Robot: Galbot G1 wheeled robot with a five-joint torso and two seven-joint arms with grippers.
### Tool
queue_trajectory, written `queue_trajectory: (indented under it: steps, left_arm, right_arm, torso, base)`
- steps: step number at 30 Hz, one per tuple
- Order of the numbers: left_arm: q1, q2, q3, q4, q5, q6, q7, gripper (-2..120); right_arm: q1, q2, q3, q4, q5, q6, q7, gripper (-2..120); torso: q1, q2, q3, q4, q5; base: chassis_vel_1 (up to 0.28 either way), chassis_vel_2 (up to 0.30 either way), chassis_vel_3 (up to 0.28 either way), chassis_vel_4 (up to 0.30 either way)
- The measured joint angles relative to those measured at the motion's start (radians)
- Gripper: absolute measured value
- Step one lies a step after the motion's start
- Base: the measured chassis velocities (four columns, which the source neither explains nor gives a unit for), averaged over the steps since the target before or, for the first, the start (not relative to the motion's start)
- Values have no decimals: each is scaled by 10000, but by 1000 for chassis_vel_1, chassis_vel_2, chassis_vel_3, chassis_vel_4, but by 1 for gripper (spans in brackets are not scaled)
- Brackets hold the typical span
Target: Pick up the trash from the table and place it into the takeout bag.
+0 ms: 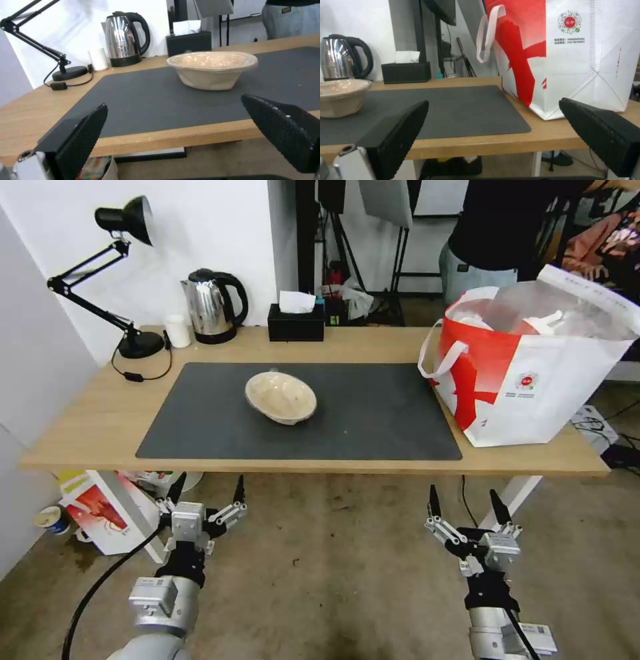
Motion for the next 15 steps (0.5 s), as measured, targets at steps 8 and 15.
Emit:
queue_trajectory:
  steps: [8,15]
  left_arm:
    - [0,0,0,0,0,0,0,100]
    - [0,0,0,0,0,0,0,100]
  right_arm:
    - [0,0,1,3,0,-4,0,100]
    - [0,0,1,8,0,-5,0,100]
  torso:
    - [0,0,0,0,0]
    - [0,0,0,0,0]
  base:
    - [0,0,0,0]
    - [0,0,0,0]
